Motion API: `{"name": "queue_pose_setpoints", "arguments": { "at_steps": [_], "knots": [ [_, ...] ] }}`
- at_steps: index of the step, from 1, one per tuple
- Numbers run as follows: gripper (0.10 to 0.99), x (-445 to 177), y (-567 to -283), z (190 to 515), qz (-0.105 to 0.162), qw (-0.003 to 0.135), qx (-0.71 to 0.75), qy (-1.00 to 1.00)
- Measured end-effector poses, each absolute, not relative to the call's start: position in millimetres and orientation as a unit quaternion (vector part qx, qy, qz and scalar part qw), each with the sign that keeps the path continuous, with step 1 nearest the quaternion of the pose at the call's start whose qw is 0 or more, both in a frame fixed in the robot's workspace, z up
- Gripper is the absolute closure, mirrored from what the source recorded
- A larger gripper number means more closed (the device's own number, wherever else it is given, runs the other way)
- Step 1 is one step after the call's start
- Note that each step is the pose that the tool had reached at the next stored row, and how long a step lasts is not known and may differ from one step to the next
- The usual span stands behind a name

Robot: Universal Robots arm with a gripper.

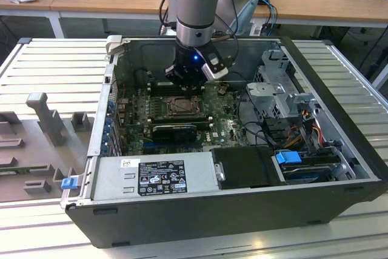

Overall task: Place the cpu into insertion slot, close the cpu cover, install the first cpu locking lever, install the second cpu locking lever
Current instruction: 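Install the first cpu locking lever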

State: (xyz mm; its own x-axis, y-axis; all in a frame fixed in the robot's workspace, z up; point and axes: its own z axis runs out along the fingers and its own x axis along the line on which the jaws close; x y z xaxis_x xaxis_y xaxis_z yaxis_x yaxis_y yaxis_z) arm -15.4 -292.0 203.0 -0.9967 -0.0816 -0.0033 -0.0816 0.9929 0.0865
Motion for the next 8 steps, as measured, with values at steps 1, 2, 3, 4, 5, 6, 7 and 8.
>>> {"name": "queue_pose_setpoints", "arguments": {
  "at_steps": [1, 2, 3, 4, 5, 6, 7, 8],
  "knots": [
    [0.98, -15.4, -292.0, 202.6, -0.043, 0.0, 0.041, -0.998],
    [0.98, -15.3, -292.0, 202.4, -0.043, 0.0, 0.041, -0.998],
    [0.98, -15.2, -292.1, 202.2, -0.043, 0.0, 0.042, -0.998],
    [0.98, -15.0, -292.1, 202.0, -0.044, 0.0, 0.042, -0.998],
    [0.98, -14.8, -292.0, 201.8, -0.045, 0.0, 0.042, -0.998],
    [0.98, -14.8, -292.0, 201.8, -0.046, 0.0, 0.042, -0.998],
    [0.98, -14.7, -292.0, 201.8, -0.048, 0.0, 0.043, -0.998],
    [0.98, -14.6, -291.9, 201.6, -0.049, 0.0, 0.043, -0.998]
  ]
}}
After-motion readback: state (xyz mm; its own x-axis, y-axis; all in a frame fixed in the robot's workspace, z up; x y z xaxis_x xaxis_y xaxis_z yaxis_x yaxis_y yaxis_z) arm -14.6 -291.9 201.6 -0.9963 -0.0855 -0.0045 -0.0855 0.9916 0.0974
